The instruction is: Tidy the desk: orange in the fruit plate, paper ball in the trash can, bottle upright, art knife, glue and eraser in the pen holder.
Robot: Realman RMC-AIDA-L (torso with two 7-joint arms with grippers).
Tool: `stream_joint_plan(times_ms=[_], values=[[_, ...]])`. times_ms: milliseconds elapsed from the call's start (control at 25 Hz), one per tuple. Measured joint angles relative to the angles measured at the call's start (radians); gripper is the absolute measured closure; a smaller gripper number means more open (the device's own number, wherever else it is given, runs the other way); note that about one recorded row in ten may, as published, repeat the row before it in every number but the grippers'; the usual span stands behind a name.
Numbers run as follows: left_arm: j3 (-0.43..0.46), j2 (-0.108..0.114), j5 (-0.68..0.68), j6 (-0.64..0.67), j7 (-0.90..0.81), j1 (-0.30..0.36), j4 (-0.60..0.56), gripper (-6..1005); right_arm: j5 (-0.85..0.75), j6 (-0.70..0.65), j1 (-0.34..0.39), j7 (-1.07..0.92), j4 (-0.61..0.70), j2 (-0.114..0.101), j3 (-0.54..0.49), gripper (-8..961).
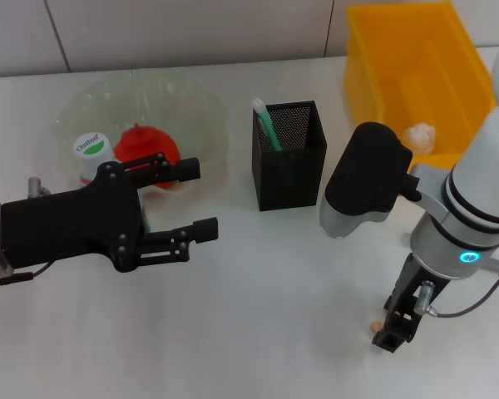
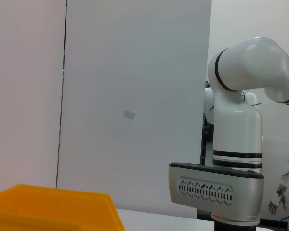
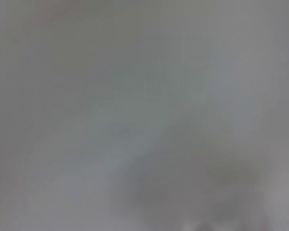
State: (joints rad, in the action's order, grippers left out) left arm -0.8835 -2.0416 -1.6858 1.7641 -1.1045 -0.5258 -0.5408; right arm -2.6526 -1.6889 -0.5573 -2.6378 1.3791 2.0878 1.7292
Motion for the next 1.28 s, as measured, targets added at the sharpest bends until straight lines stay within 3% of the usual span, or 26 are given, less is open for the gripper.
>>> stream_joint_plan(times_ms=[360,720,1000,1280], values=[[0.0,0.0,0.0,0.0,0.0,0.002,-0.002,211,-0.004,-0.001,-0.001,-0.009,0.014,0.0,0.007,487],[0.002,0.001,0.0,0.0,0.0,0.001,-0.002,211,-0.058,-0.017,0.009,-0.027,0.126,-0.004,-0.004,499],[0.0,0.002,0.0,-0.004,0.001,-0.001,-0.002,211,-0.099,-0.025,0.024,-0.028,0.251,-0.004,-0.093,501],[0.0,0.002,0.0,-0.006,0.006,-0.006,-0.002,211,-0.127,0.03,0.017,-0.02,0.287,-0.006,-0.159,501]])
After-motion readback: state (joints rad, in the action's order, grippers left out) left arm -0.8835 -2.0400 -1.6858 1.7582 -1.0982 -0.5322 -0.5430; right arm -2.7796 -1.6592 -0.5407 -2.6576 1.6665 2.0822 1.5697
